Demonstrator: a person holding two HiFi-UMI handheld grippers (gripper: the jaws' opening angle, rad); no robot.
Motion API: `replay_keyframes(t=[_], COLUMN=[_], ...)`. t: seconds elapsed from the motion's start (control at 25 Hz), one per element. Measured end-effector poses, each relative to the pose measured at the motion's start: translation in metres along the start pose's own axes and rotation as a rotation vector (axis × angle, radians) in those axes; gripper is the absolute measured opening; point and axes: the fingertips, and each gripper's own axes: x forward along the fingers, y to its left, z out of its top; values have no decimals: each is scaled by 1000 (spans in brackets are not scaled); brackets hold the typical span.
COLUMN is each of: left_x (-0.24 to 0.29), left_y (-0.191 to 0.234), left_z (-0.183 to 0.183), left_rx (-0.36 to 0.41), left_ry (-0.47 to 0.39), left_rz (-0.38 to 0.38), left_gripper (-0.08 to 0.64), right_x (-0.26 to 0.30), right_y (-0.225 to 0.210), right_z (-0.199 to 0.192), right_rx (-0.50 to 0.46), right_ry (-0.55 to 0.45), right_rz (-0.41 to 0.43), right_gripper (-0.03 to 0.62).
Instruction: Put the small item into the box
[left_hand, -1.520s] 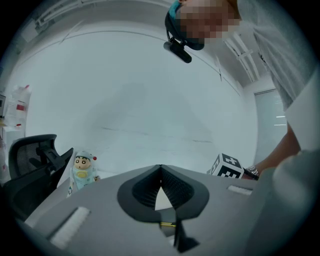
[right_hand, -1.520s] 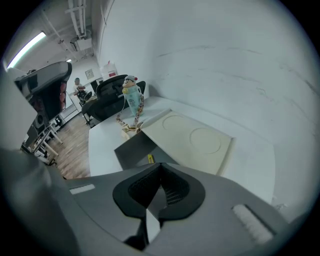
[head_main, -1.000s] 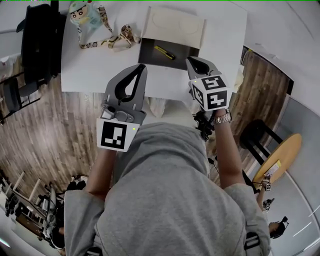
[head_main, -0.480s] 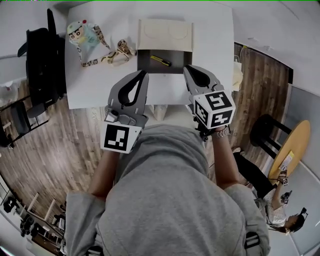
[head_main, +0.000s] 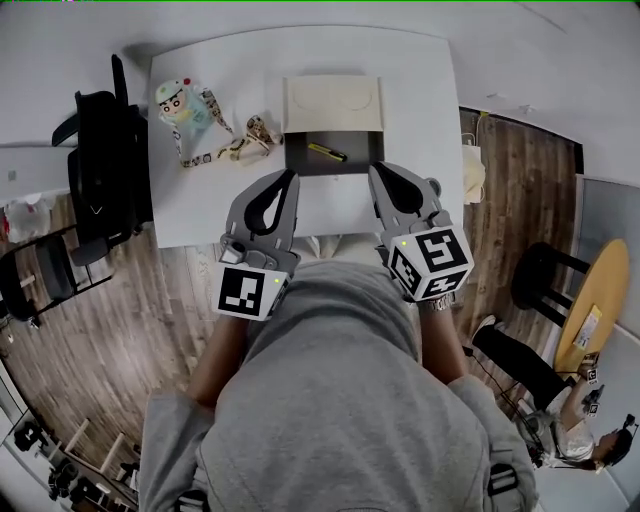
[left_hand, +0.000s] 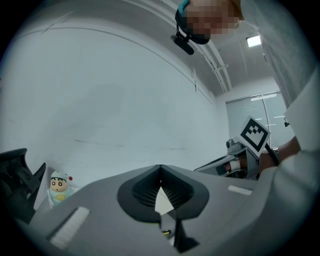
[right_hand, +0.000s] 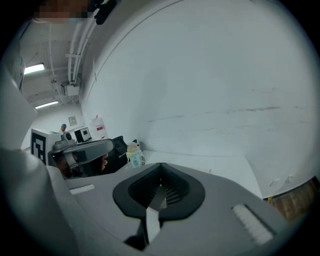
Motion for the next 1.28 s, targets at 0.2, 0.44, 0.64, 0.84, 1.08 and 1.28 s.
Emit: replay_keyframes(t=[0.2, 0.44, 0.64, 0.84, 1.08, 1.28], left_x=[-7, -16, -25, -30, -33, -34], left_y=[6, 9, 3, 4, 3, 0], left_z=[10, 27, 27, 32, 31, 29], left_rx=[8, 15, 40, 42, 37, 29], left_ry=[-22, -91, -62, -88, -58, -41], left_rz=[4, -5, -27, -28, -41, -45], left_gripper=[3, 3, 3, 3, 3, 3], right_x=[-10, -19, -26, -29, -26, -27], right_y=[16, 34, 43, 51, 57, 58], right_z=[15, 36, 51, 54, 54, 52], right_rx=[7, 8, 5, 2, -9, -17], right_ry=[-56, -131, -182, -195, -191, -184], right_rz=[3, 16, 6, 5, 14, 13], right_gripper=[15, 15, 15, 15, 15, 14])
